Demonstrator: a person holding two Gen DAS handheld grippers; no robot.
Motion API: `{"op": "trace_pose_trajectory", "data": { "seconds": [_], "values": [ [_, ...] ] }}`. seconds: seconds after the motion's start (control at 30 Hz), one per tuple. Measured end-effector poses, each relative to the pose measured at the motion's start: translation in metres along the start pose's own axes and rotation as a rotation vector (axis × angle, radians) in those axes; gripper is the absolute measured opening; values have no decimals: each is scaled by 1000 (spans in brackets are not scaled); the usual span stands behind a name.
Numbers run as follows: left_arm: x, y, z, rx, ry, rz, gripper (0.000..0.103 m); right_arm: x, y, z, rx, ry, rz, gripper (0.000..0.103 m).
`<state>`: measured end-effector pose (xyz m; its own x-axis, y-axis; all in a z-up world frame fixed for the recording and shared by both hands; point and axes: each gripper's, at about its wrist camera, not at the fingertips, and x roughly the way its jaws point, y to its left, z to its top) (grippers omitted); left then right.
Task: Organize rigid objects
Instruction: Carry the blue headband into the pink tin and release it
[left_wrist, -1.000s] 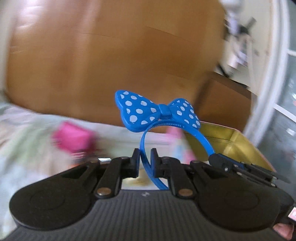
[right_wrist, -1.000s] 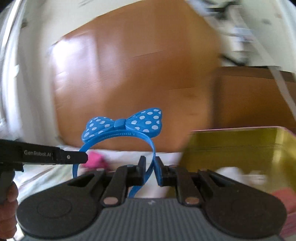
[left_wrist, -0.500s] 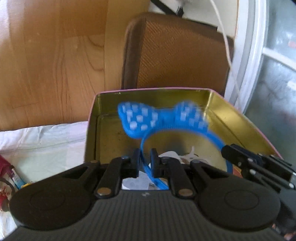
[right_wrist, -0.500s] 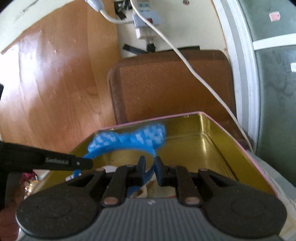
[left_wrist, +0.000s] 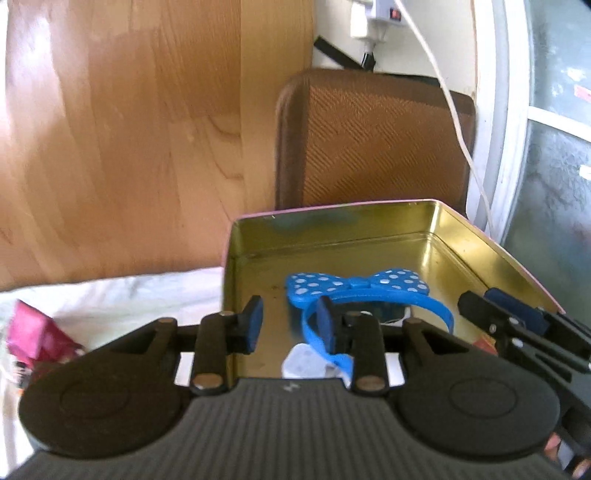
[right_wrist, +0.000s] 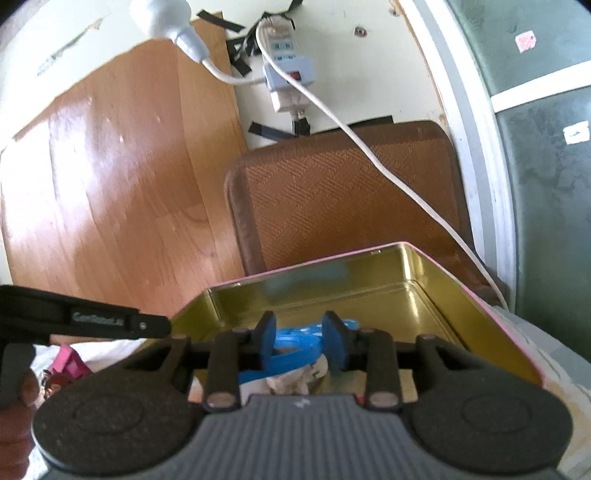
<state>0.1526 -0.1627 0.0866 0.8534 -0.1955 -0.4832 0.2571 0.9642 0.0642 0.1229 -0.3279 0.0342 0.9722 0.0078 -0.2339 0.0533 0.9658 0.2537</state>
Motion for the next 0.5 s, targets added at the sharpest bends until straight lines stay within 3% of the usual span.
{"op": "trace_pose_trajectory", "data": {
  "seconds": [0.27, 0.5],
  "values": [
    [-24, 10, -12, 26, 1, 21, 35, -34, 12, -4, 67, -40, 62, 32],
    [-43, 25, -32, 17, 23, 13, 35, -77, 21, -24, 155, -68, 65, 34]
  ]
}}
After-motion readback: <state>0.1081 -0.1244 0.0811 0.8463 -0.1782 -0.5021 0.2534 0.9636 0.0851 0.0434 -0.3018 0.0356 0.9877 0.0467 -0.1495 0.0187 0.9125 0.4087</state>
